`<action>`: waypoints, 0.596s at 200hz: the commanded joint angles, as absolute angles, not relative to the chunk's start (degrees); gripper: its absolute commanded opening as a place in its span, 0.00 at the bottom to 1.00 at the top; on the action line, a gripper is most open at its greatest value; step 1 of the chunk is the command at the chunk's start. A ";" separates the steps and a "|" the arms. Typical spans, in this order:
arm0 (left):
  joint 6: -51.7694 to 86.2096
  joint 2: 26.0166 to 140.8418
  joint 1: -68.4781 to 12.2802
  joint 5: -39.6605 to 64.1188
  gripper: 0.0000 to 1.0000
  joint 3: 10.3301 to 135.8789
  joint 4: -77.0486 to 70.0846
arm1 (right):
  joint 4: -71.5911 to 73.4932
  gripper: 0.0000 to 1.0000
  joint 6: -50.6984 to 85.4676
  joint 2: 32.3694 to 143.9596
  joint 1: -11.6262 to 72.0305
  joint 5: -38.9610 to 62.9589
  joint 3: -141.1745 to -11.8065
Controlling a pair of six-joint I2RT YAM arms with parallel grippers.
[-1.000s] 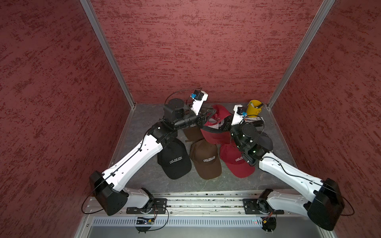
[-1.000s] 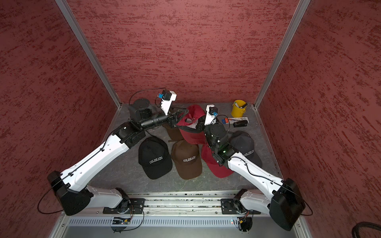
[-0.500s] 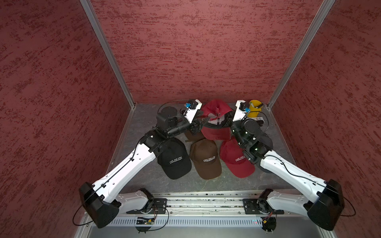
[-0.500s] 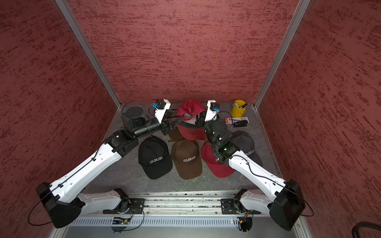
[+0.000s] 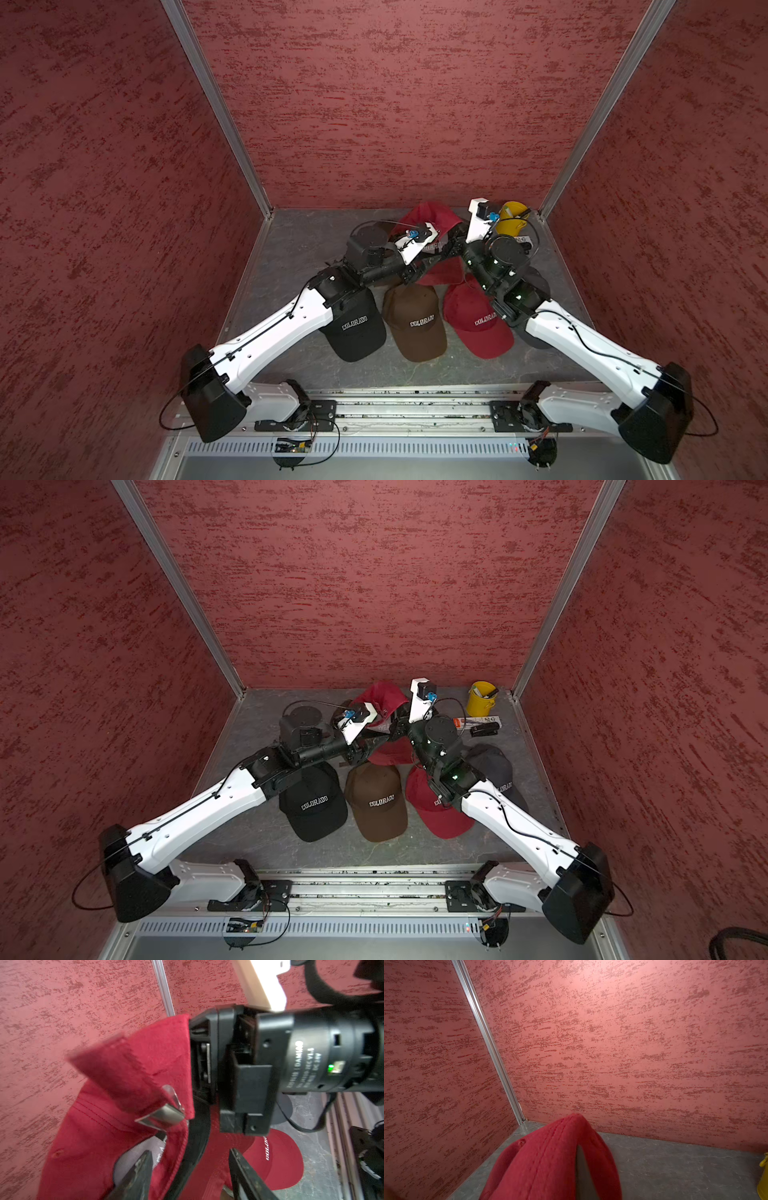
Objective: Open the adjustable buckle of the baseball cap
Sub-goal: Pull the adjustable strap on the baseball cap.
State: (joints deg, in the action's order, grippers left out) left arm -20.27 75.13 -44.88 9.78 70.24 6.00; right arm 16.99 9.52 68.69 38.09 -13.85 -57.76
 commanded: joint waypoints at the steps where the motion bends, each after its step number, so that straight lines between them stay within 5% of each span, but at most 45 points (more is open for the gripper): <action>1: -24.34 75.49 -45.43 5.54 0.61 71.02 0.79 | 16.20 0.00 10.17 67.94 37.97 -11.65 -60.03; 33: -27.03 77.96 -45.53 3.30 0.55 71.67 0.18 | 15.43 0.00 9.51 68.00 37.97 -10.24 -60.10; 88: -27.48 77.45 -45.64 2.50 0.02 72.35 0.97 | 12.64 0.00 6.08 67.86 37.96 -10.90 -60.06; 119: -26.49 77.60 -45.62 4.30 0.00 75.56 5.47 | 11.95 0.05 2.68 66.15 37.90 -11.80 -58.56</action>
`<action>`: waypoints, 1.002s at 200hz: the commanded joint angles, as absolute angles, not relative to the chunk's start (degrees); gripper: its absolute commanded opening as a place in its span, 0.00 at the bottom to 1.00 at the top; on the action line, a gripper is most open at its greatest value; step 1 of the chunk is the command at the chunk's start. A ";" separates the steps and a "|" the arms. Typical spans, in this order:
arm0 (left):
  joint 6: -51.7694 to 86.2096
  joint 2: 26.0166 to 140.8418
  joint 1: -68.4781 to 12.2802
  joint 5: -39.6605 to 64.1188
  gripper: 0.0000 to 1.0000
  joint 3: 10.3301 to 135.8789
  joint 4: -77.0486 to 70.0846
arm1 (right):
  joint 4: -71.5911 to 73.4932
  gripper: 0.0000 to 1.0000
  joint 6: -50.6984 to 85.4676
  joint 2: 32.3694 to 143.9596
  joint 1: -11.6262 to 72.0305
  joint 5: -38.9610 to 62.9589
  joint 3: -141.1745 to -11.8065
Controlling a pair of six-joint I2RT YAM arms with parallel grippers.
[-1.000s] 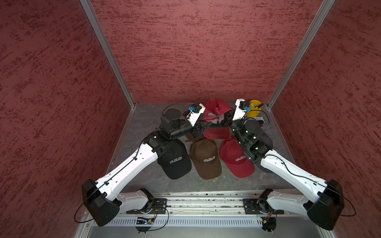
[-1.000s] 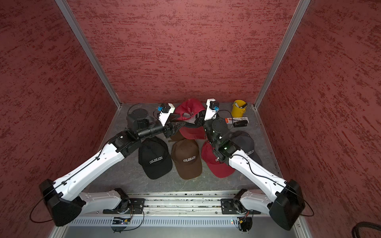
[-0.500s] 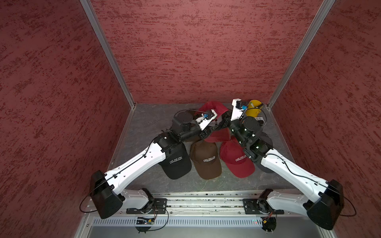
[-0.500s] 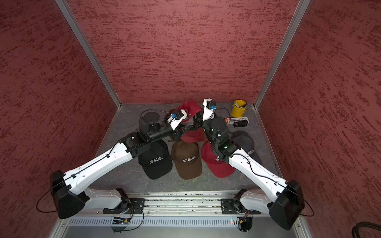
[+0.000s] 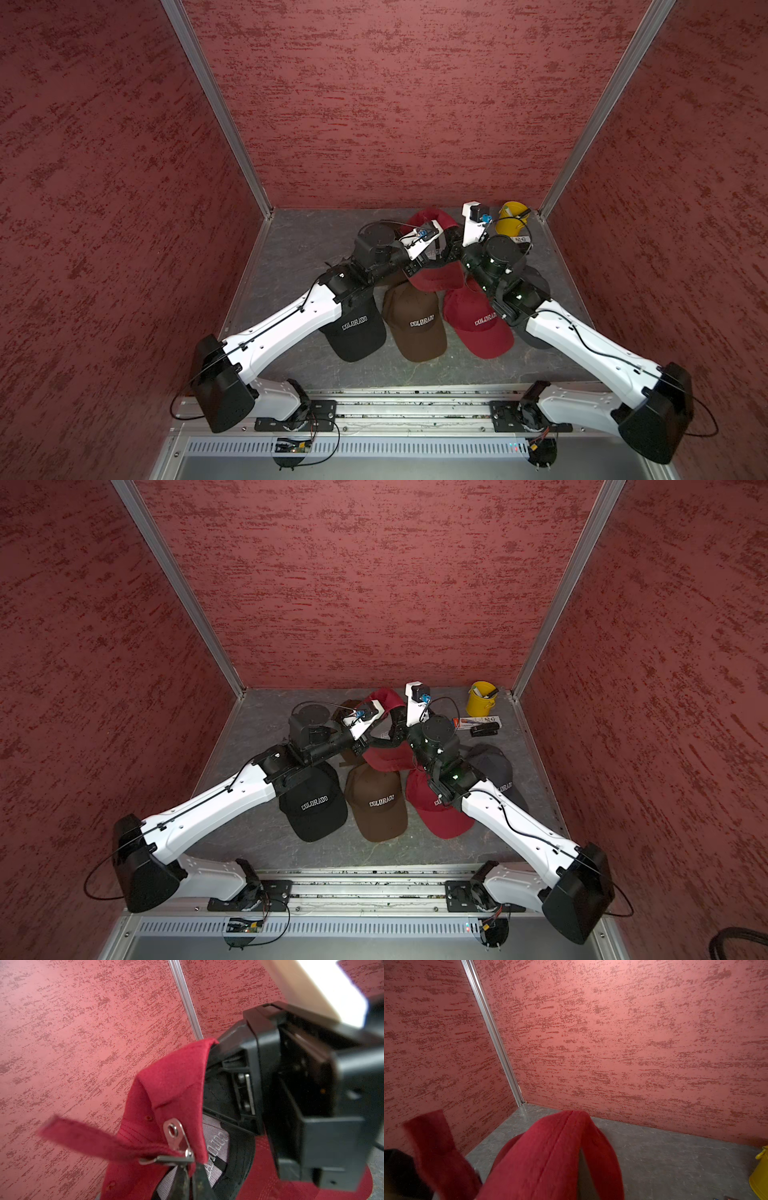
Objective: Open the adjustable buckle of the baseball cap
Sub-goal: Pull the adjustable strap on the baseball cap.
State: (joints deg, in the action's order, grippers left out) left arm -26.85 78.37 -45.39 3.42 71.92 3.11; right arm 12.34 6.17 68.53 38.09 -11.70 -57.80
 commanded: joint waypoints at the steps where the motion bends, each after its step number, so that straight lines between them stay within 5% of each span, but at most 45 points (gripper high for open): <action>1: -26.43 77.65 -45.62 4.39 0.00 75.66 5.64 | 11.95 0.05 2.53 66.12 37.93 -11.75 -58.50; 54: -23.79 78.40 -45.70 8.91 0.00 80.73 12.71 | 11.48 0.32 -7.15 64.38 38.05 -7.19 -57.42; 160: -22.50 81.62 -45.62 9.48 0.00 86.45 21.32 | 9.68 0.46 -17.38 65.65 38.06 -10.47 -59.24; 200: -21.38 83.02 -45.45 9.70 0.00 87.91 21.67 | 8.01 0.38 -18.47 65.29 38.13 -8.98 -58.82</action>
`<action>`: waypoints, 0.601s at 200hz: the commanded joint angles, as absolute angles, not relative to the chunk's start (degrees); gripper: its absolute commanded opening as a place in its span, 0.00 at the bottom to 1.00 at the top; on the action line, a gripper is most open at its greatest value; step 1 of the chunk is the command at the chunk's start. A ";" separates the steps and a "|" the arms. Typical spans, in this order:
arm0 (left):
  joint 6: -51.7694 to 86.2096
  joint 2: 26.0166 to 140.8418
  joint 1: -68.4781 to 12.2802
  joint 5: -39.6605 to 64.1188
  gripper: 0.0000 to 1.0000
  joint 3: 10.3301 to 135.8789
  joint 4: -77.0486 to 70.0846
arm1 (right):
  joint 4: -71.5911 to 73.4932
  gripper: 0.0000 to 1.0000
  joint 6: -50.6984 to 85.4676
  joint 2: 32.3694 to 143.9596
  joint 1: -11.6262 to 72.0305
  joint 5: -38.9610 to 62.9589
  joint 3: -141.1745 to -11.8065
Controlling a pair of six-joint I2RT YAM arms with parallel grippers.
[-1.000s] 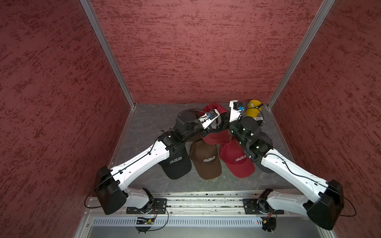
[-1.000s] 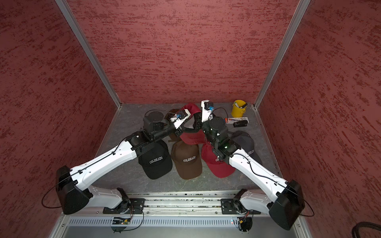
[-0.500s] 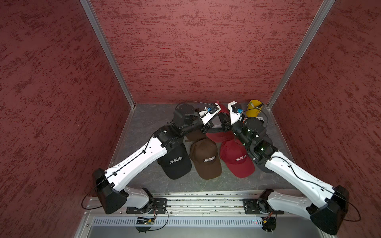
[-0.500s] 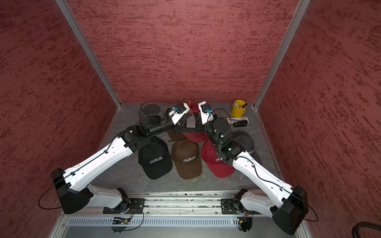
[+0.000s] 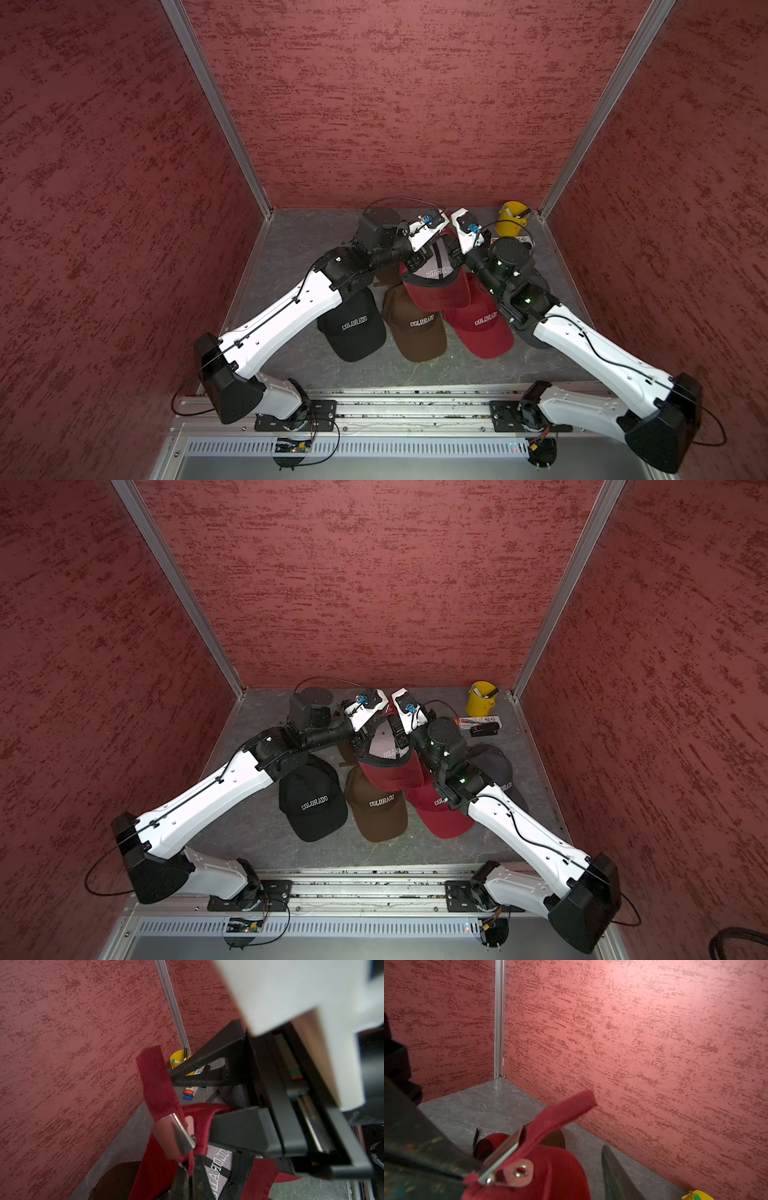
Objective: Open the adjustable buckle of the baseball cap
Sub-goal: Pull the adjustable strap on the baseball cap.
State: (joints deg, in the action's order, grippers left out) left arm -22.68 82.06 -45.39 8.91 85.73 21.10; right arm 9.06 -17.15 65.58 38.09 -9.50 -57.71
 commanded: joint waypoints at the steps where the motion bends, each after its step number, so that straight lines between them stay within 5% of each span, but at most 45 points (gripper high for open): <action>1: -21.33 83.12 -45.44 9.68 0.00 87.99 21.73 | 8.01 0.38 -18.47 65.30 38.14 -8.93 -58.81; 71: -19.24 85.67 -45.61 10.16 0.00 91.76 24.73 | 17.45 0.00 -12.54 63.61 38.85 -12.06 -53.73; 120: -16.29 85.17 -45.92 12.14 0.00 90.20 24.44 | 29.99 0.00 -5.80 63.27 38.84 -17.31 -49.88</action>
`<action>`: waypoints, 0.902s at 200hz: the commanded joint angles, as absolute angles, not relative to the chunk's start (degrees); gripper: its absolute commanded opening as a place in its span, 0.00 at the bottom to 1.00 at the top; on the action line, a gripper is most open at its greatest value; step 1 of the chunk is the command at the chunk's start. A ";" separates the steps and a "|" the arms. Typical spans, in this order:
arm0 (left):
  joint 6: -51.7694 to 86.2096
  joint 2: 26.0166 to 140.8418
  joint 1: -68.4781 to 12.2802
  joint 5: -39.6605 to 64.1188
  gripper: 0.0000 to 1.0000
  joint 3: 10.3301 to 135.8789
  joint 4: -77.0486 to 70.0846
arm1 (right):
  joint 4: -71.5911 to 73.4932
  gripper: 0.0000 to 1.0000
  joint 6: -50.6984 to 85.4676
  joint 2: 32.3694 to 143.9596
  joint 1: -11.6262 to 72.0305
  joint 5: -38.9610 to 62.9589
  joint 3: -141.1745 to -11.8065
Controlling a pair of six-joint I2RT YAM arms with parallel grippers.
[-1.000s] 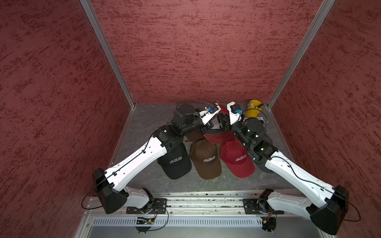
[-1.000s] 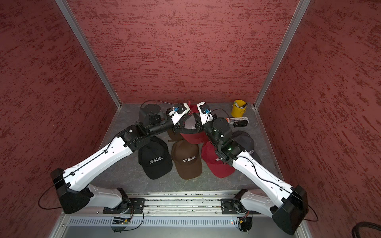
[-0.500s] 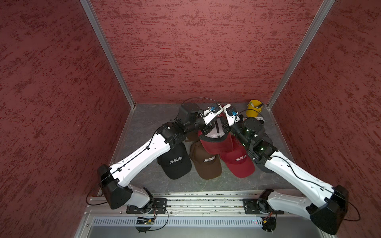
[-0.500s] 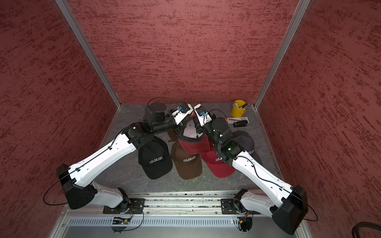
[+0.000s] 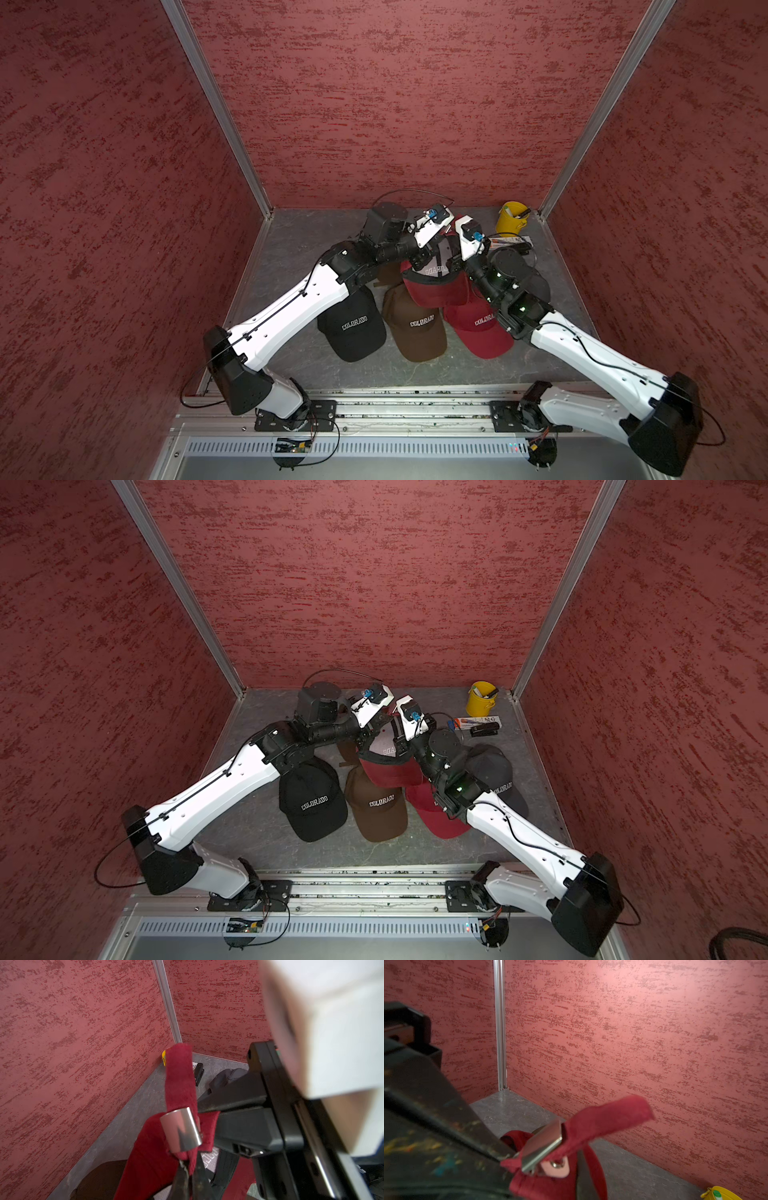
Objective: Open the adjustable buckle of the baseball cap
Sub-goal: Pull the adjustable strap on the baseball cap.
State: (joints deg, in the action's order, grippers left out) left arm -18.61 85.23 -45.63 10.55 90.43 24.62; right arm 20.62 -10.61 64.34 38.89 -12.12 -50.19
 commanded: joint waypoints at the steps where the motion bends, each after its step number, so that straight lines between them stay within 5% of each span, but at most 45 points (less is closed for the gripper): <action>1: -16.23 85.17 -45.94 12.13 0.00 90.19 24.48 | 30.15 0.00 -5.63 63.27 38.84 -17.40 -49.86; 100: -8.61 85.36 -46.67 11.79 0.00 90.15 24.55 | 32.00 0.00 -7.34 64.44 39.46 -19.50 -48.96; 131: -10.29 85.35 -46.10 10.15 0.00 91.80 26.91 | 26.65 0.24 -14.30 62.67 39.46 -13.88 -48.35; 180: -12.38 85.89 -45.26 9.99 0.00 95.03 30.64 | 17.32 0.26 -22.48 59.59 39.45 -8.78 -48.76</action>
State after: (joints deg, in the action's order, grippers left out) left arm -10.98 85.23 -45.76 10.37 92.27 28.56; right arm 22.20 -17.04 61.54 39.59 -12.43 -48.14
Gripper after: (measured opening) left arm 0.058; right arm 0.265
